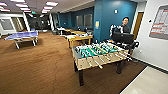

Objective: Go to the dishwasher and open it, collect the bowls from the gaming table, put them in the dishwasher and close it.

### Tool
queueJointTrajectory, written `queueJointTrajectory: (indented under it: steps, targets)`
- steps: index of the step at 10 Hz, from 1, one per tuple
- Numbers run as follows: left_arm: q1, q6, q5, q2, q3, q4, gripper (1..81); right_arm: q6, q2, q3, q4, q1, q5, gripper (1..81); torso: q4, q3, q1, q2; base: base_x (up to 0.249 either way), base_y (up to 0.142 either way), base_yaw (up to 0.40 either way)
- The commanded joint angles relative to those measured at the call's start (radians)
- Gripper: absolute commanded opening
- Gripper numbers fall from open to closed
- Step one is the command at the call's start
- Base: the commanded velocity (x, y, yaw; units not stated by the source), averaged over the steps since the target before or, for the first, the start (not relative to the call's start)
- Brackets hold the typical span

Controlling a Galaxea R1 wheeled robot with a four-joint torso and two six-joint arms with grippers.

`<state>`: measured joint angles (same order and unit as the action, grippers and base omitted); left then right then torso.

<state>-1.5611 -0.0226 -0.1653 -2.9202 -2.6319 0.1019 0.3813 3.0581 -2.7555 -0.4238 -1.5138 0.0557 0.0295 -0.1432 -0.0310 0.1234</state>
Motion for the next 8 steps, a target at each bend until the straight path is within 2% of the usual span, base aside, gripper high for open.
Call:
queueJointTrajectory:
  steps: [1, 8]
  targets:
    - [0.034, 0.006, 0.049, 0.010, -0.002, -0.002, 81.1, -0.015, 0.003, 0.004, -0.010, 0.046, -0.040, 81.1, 0.000, 0.000, 0.000, 0.000, 0.000, 0.000, 0.315]
    - [0.032, 0.004, 0.050, 0.010, -0.002, -0.002, 81.1, -0.016, 0.001, 0.004, -0.012, 0.043, -0.040, 81.1, 0.000, 0.000, 0.000, 0.000, 0.000, 0.000, 0.300]
